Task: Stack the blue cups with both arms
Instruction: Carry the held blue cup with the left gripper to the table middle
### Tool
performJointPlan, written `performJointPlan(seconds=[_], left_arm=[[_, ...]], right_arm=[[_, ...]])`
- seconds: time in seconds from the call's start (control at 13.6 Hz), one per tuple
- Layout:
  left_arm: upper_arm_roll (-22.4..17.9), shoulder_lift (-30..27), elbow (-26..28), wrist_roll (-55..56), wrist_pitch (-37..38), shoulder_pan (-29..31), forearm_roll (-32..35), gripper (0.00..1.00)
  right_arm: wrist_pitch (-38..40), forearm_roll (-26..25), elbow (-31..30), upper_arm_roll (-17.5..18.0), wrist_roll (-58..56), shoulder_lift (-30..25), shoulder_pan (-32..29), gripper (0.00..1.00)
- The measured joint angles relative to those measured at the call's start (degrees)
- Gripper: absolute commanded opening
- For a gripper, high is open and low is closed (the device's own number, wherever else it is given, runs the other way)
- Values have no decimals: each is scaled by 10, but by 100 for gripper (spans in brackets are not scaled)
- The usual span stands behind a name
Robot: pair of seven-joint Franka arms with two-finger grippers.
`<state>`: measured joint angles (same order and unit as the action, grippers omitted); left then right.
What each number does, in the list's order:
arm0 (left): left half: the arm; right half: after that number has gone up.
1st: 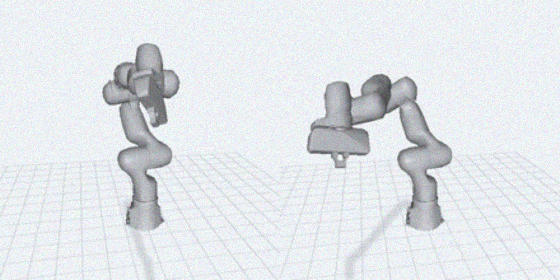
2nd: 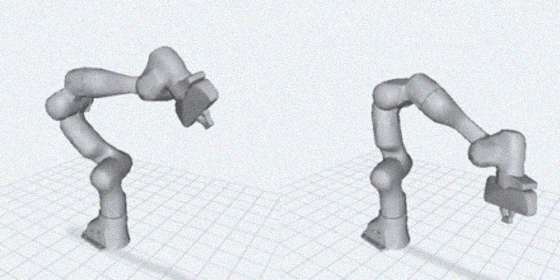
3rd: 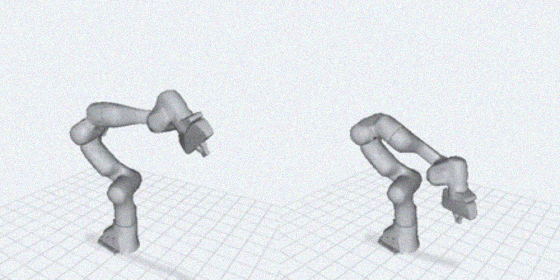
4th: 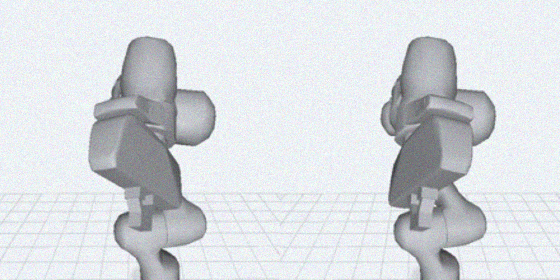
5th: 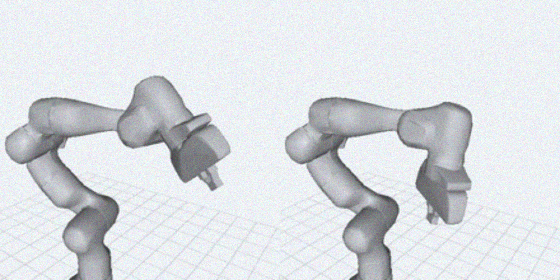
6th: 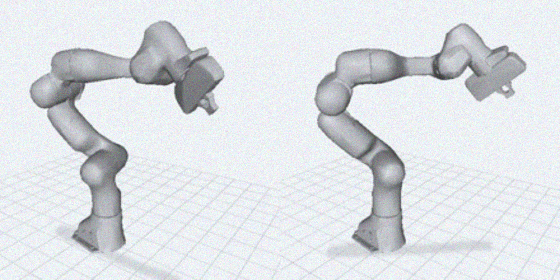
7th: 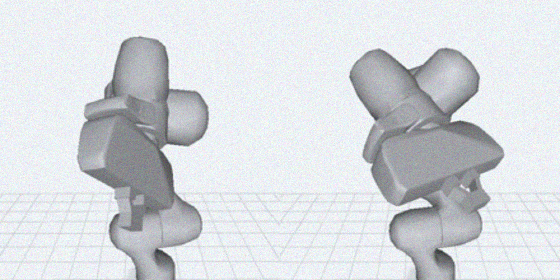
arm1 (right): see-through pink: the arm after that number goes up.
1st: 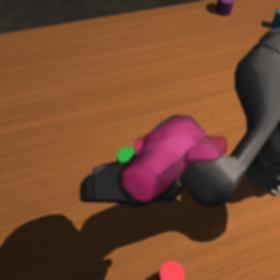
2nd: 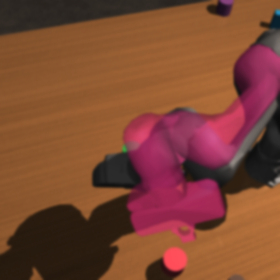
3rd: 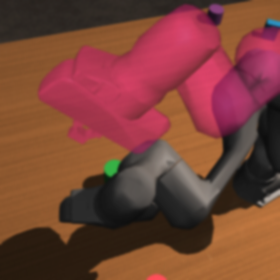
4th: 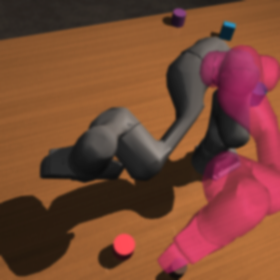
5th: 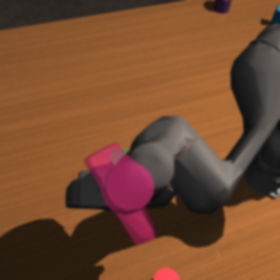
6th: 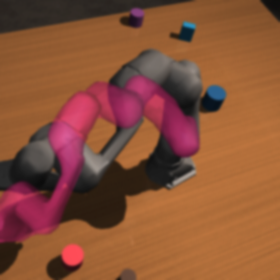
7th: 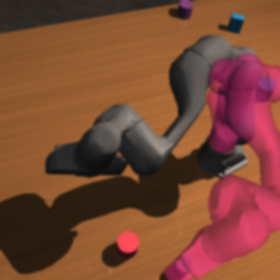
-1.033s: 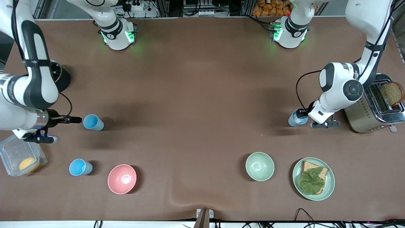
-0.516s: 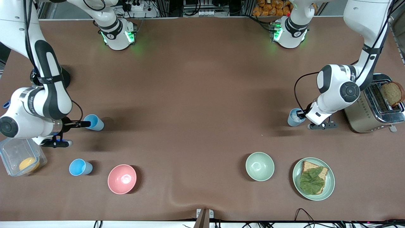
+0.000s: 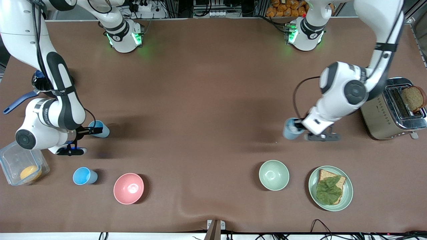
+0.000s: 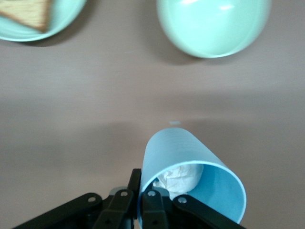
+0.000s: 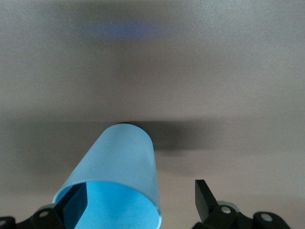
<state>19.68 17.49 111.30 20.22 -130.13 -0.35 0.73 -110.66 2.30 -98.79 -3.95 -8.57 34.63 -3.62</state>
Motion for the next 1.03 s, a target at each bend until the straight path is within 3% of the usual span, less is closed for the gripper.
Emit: performJointPlan(seconds=[0.15,0.22,0.3,0.37,0.59,1.03], left_arm=[[10,28,-24,88,4,-65,0,0],[11,49,-37,122,3,-98,0,0],[10,72,-55,158,2,-128,0,0],[10,94,-75,191,1,-152,0,0],[9,153,-124,255,1,-205,0,0],[6,212,-138,270,-18,-232,0,0]], right_arm=[[0,0,0,0,-2,2,0,100],[0,0,0,0,-3,2,-1,69],[0,0,0,0,-5,2,-1,12],[0,0,0,-1,-9,2,-1,0],[0,0,0,0,-16,2,0,0],[1,0,6,1,-21,1,1,0]])
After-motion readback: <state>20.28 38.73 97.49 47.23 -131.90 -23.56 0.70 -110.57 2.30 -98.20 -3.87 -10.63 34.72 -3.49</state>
